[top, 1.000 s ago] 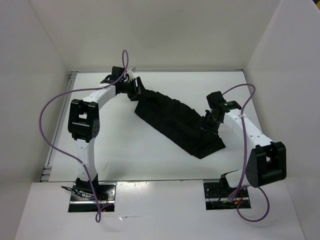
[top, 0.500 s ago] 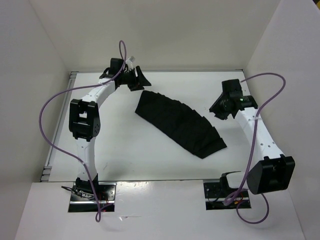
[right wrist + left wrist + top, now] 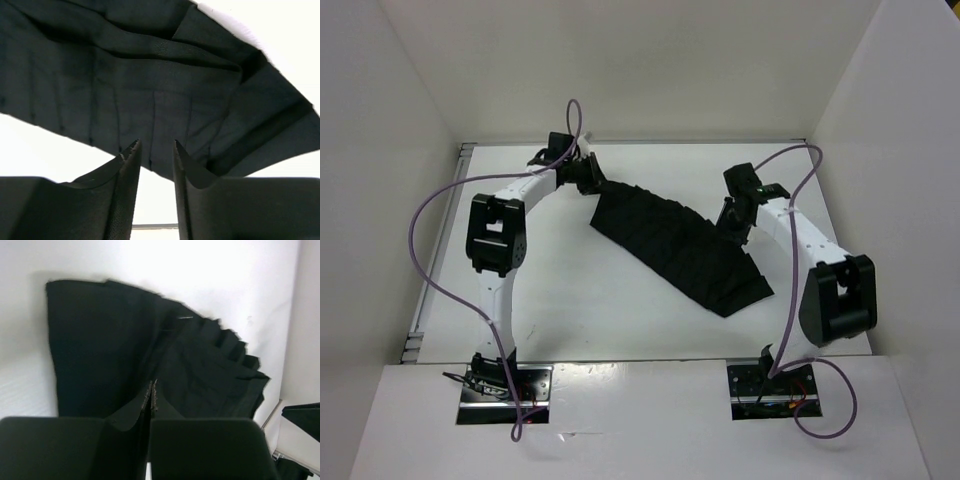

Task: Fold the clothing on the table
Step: Fold the skirt

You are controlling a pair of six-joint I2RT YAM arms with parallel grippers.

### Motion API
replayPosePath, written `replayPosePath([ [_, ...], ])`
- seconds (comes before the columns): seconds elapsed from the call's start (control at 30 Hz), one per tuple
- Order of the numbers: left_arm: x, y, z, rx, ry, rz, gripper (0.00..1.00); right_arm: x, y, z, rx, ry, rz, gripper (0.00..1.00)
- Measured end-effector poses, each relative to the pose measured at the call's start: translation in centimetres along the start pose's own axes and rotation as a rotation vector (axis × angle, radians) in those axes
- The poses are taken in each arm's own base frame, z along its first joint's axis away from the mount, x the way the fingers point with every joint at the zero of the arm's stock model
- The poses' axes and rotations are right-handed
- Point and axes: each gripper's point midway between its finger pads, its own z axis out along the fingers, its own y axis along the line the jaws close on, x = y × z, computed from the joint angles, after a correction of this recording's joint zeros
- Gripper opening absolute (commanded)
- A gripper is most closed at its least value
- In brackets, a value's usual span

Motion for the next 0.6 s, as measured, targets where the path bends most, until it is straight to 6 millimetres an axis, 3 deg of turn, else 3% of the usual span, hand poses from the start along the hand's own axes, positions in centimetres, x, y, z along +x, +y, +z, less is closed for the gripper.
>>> replayPosePath([
  [0.17,3.6,3.5,2.3,-0.056,0.079,-0.063,0.00,1.7,-0.5,3.8,0.057,0.109,-0.017,0.32],
  [0.3,6.5,4.8,3.1,-0.109,0.127,-0.085,0.00,3.2,-1.4,6.6,0.118,0.189,-0.022,0.27],
  [0.43,7.4,4.6,3.3,-0.120,0.115,-0.085,0.00,4.9,-2.6,9.1,0.181,0.268,-0.026,0.27],
  [0.6,9.0,4.6,1.9,-0.188,0.116,-0.083,0.00,4.9,-2.5,9.3,0.187,0.281,-0.029,0.27],
])
